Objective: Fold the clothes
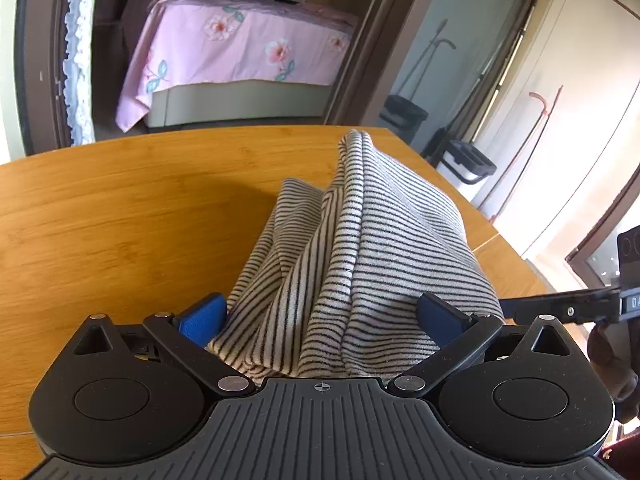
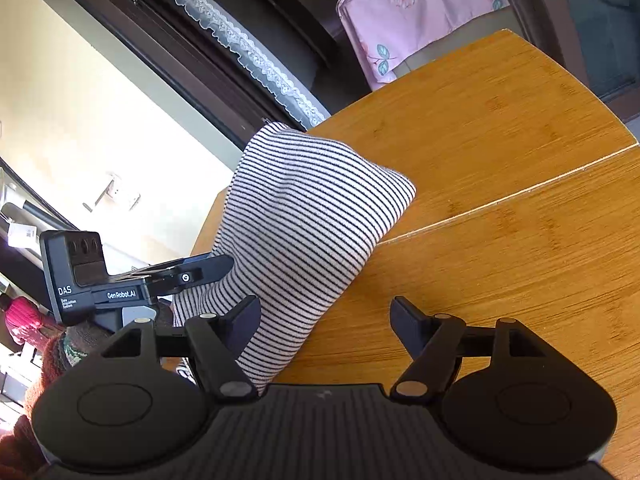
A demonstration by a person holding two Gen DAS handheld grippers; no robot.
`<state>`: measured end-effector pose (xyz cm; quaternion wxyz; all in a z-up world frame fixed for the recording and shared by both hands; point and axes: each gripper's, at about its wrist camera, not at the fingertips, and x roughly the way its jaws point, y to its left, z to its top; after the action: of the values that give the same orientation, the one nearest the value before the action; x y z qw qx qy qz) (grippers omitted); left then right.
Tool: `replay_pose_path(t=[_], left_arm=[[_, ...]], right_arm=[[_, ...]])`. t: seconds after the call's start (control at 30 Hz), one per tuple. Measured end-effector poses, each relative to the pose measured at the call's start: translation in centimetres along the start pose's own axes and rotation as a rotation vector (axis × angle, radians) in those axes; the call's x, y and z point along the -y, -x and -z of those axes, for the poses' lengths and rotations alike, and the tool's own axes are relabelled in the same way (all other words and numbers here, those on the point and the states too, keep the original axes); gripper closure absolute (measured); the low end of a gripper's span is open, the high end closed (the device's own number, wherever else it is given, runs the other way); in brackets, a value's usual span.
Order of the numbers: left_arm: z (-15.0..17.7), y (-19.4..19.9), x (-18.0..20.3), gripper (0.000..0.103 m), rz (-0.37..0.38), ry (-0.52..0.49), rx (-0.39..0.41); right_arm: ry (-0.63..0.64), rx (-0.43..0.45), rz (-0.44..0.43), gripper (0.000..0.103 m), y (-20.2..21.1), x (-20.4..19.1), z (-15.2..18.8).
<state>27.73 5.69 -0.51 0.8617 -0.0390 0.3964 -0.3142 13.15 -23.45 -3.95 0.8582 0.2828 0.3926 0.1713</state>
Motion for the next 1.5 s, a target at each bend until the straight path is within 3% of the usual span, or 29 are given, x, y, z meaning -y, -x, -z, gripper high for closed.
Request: replay_pose_path(t=[0.17, 0.27, 0.37, 0.43, 0.5, 0.6, 0.73, 0.8, 0.87, 0.93, 1.0, 1.03, 1.1, 1.2, 1.23, 1.27, 1.33, 1.37, 1.43, 1.5], left_arm=[[1.5, 0.3, 0.6, 0.0, 0.068, 0.058, 0.002], [2.9, 1.0, 2.2, 0.0, 0.073, 0.059, 0.003], [4.6, 1.6, 4.6, 0.0, 0.142, 0.043, -0.011], [5.6, 2.0, 6.2, 0.0, 0.218, 0.022, -0.025], [6.5, 2.8, 7.6, 0.0, 0.261, 0.0, -0.023], [6.8, 4.5, 7.9, 0.0, 0.174, -0.028, 0.038], [6.3, 5.4, 4.9, 0.0, 0.022, 0.122, 0.104], [6.2, 5.5, 4.2, 0.0, -0.048, 0.162, 0.132], [6.2, 5.5, 3.5, 0.0, -0.118, 0.202, 0.16], [6.2, 5.7, 3.7, 0.0, -0.135, 0.202, 0.169], [6.2, 6.0, 3.8, 0.0, -0.136, 0.208, 0.171], [6.2, 6.2, 4.0, 0.0, -0.13, 0.214, 0.168], [6.1, 6.1, 4.0, 0.003, -0.106, 0.225, 0.162], [6.0, 4.8, 4.3, 0.017, -0.033, 0.263, 0.146], [5.9, 4.2, 4.3, 0.019, -0.014, 0.281, 0.142], [5.9, 3.6, 4.3, 0.02, -0.002, 0.29, 0.138], [6.0, 2.6, 4.2, 0.034, 0.006, 0.297, 0.118], [6.0, 2.4, 4.3, 0.036, 0.009, 0.298, 0.117], [6.3, 2.2, 4.1, 0.047, 0.042, 0.297, 0.111], [6.4, 1.9, 3.8, 0.05, 0.08, 0.31, 0.099]], right_arm=[[0.043, 0.034, 0.046, 0.034, -0.7, 0.5, -1.2], [0.114, 0.101, 0.138, 0.035, -0.9, 0.4, -2.4], [0.16, 0.186, 0.256, 0.038, -1.1, -0.3, -4.3], [0.235, 0.234, 0.234, 0.038, -0.1, -1.5, -4.1], [0.345, 0.265, 0.182, 0.029, 1.1, -3.1, -2.9], [0.574, 0.267, 0.157, 0.026, 1.5, -5.8, 0.1], [0.835, 0.247, 0.164, 0.026, -0.4, -9.0, 5.0], [0.905, 0.247, 0.191, 0.026, -1.9, -9.9, 6.8], [0.978, 0.28, 0.276, 0.026, -3.4, -10.5, 7.6], [1.035, 0.331, 0.368, 0.032, -4.2, -10.9, 8.0], [1.0, 0.354, 0.378, 0.047, -3.5, -11.1, 7.4], [0.995, 0.368, 0.388, 0.048, -3.2, -11.2, 7.2], [1.051, 0.359, 0.412, 0.044, -3.4, -10.9, 7.3], [1.128, 0.303, 0.432, 0.037, -4.6, -10.0, 8.1], [1.141, 0.318, 0.443, 0.041, -4.8, -9.6, 8.2], [1.13, 0.335, 0.446, 0.056, -4.8, -9.4, 7.9], [1.024, 0.362, 0.398, 0.074, -3.4, -9.5, 5.8], [0.967, 0.375, 0.372, 0.08, -2.7, -9.6, 4.6], [0.823, 0.354, 0.213, 0.084, -0.5, -10.4, 2.1], [0.758, 0.291, 0.066, 0.084, 0.7, -11.7, 1.0]])
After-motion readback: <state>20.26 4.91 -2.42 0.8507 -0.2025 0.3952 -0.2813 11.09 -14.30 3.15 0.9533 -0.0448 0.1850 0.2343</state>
